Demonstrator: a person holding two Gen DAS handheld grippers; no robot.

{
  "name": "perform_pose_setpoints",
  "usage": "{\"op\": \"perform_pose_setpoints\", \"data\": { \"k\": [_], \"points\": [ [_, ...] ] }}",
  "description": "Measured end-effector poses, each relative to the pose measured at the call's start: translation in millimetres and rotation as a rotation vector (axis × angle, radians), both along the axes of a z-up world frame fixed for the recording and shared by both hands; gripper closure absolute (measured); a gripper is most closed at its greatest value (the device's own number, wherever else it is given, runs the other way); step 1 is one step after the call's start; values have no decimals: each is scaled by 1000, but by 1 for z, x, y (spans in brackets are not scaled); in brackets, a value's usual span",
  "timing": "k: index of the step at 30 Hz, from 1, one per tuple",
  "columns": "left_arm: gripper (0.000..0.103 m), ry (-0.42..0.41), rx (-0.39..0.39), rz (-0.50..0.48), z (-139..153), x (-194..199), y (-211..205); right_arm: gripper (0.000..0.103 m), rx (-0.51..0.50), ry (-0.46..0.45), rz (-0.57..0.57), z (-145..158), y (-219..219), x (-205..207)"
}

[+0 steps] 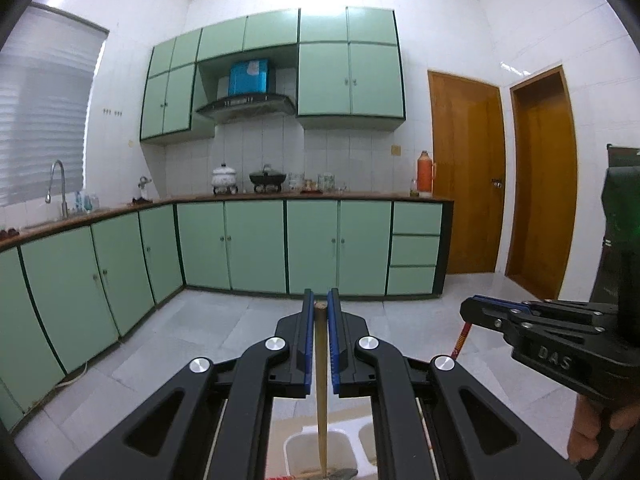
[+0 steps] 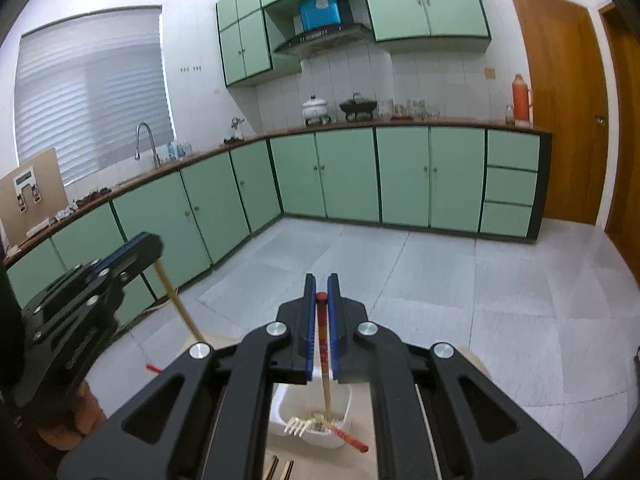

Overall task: Organize utensils
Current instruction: 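Open both grippers to drop the chopsticks into the holder, then move both tools back and grasp a black chopstick with the right gripper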

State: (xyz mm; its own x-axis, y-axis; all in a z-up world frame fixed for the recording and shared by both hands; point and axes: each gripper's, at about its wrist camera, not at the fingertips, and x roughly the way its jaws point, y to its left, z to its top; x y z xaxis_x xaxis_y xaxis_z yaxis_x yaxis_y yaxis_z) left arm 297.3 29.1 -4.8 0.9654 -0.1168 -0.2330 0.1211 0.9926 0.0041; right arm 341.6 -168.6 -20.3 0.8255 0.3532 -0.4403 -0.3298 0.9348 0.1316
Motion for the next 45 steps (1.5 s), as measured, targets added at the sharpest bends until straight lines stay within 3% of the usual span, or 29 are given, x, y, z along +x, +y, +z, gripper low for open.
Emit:
{"op": "perform_pose_setpoints", "data": {
  "k": [4,8,14,20,27,35,45],
  "points": [
    [96,89,-11,8,-22,12,8,94,-7,52,13,-18,4,3],
    [73,147,-63,16,-31,6,24,80,-13,43,9,-20,5,-11],
    [56,153,-85,10,-27,-39,37,55,-45,-82,-43,-13,-7,-67],
    [52,186,-66,0,-51,-100,32,39,-58,-121,-71,-38,-22,-133],
    [47,303,19,-22,-121,-166,13,34,-38,-6,-101,-109,-28,-194],
    [47,438,6,-11,-191,-210,8,34,-77,145,-88,-189,-8,-242],
    [47,494,18,23,-228,-234,22,47,-108,232,-43,-228,18,-272]
  ]
}}
